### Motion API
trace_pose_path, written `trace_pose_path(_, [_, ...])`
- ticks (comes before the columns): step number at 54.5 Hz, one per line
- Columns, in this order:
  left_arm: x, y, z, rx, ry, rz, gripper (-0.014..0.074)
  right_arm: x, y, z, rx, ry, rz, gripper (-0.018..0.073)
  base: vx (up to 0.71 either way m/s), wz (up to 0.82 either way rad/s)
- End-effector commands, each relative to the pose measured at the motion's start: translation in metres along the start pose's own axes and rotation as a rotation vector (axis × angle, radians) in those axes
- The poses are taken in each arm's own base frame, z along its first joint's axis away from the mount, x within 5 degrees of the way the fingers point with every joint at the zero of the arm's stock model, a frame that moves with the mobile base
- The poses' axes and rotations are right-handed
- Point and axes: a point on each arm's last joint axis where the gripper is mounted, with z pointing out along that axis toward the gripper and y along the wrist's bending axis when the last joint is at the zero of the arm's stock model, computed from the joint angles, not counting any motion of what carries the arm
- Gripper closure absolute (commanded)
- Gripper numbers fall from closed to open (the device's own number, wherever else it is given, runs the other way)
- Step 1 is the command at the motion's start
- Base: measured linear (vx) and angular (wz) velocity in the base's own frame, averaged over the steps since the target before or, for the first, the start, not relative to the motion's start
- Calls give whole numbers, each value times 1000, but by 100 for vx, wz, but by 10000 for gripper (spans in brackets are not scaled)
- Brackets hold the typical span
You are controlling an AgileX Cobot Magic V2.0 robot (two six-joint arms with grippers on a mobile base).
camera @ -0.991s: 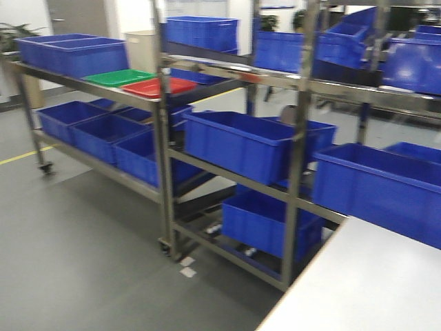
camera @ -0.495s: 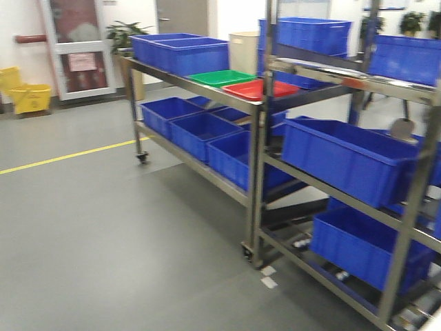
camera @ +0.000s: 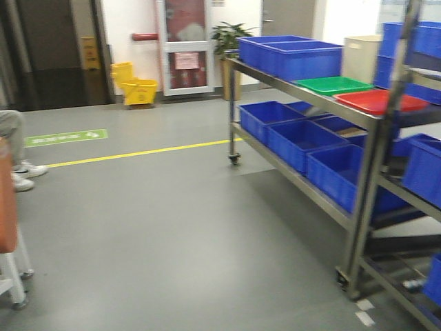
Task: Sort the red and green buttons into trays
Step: 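Drive the base with both buttons held to the tray table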
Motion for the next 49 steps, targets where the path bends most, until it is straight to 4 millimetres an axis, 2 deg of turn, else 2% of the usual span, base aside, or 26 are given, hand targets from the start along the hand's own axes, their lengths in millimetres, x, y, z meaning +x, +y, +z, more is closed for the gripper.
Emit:
trace_pose_path(1, [-15,1,-4,-13,-101,-23,595,-16,-3,-5,30,-108,11,568,16,52])
trace_pose_path(28, [-15,1,-4,-13,-101,-23,594,-16,-3,-5,30,-108,11,568,18,46])
trace_pose_path(49, [-15,1,-4,-13,-99,-23,594,-16,-2,-5,30,-110,9,568,25,26])
